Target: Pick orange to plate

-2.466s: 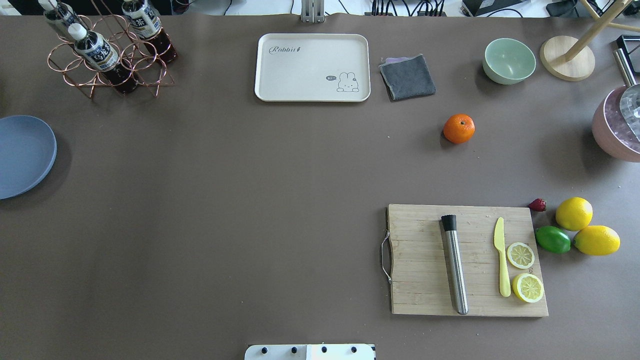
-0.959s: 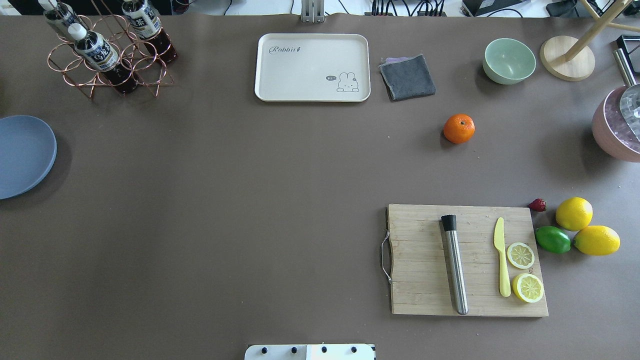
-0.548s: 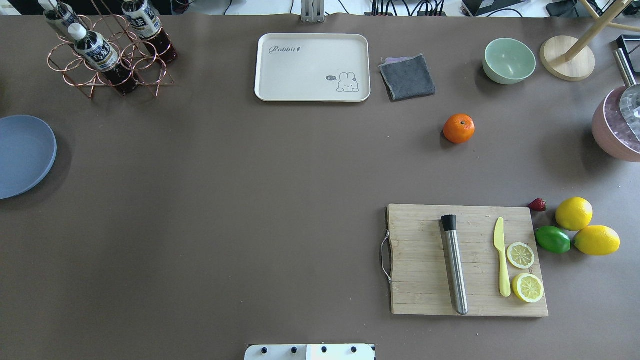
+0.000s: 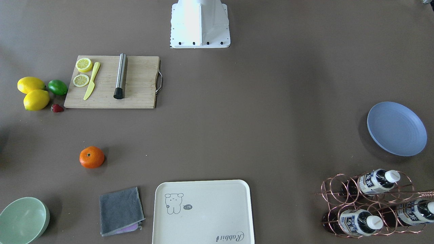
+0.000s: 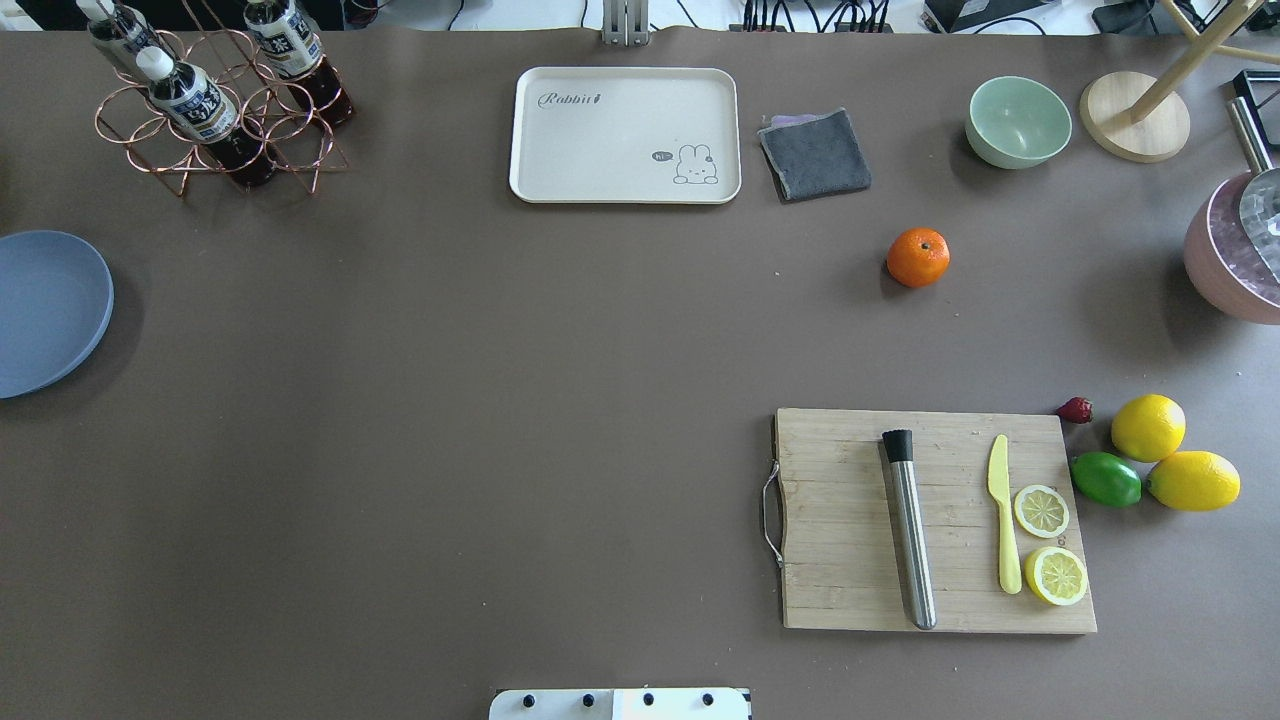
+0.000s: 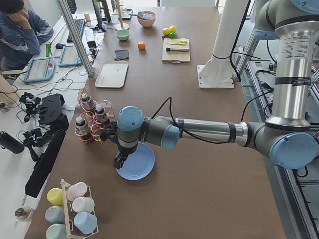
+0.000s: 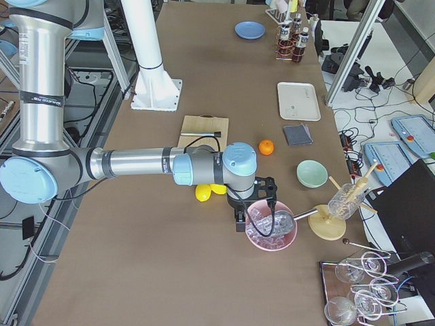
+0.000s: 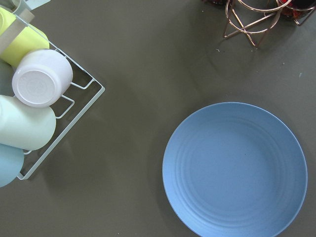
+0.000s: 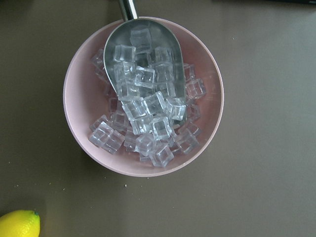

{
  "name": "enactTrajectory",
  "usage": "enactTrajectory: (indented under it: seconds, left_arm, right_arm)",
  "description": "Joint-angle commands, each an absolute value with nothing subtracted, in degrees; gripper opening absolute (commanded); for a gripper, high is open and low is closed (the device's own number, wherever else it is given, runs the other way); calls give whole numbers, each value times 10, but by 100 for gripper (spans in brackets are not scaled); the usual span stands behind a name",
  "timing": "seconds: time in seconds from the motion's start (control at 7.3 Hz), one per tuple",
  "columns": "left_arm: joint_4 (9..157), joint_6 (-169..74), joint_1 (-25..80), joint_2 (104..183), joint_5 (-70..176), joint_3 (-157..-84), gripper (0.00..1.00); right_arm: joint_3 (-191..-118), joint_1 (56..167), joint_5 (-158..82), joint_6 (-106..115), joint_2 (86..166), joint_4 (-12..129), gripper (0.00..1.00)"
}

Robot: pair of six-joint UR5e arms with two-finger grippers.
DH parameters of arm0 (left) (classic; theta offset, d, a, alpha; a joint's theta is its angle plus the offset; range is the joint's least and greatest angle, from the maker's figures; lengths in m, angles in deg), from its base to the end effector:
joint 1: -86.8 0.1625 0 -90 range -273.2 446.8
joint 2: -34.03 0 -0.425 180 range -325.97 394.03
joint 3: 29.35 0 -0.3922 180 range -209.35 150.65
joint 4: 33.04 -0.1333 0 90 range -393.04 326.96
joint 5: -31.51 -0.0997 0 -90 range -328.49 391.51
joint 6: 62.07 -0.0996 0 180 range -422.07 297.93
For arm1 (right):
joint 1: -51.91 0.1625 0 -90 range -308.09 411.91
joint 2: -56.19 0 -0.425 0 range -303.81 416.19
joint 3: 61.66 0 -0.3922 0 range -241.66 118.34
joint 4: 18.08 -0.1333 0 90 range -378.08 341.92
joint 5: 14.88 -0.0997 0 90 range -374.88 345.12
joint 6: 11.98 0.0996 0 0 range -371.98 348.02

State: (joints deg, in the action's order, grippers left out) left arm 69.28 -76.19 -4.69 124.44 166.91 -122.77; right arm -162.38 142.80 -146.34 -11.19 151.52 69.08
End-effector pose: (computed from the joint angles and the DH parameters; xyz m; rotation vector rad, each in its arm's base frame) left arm -0.0756 -0.5078 0.6007 0.3728 0.7465 0.3192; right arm 0.0745 -0.4592 0.6084 0.1379 -0.7222 -0.0240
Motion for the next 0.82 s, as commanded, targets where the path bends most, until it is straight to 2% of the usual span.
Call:
enactTrajectory:
  seconds: [0.0,0.14,0.27,0.68]
  left_arm:
    - [736,-734,-43,1264,1678,-1167,97]
    - [817,-711,-23,1274,1679,-1086,97]
    - [877,-664,4,1282,1681,-1035,97]
    - [931,-628,49,1282,1681,-975,97]
  right_arm:
    - [-1622,1399,-1459,-46,1516,628,100]
    - [-1627,1382,-1460,-17,1514,621,100]
    - [-1626,1367,-1460,22,1514,589,100]
    - [-1625,1301,-1455,162,1515,486,100]
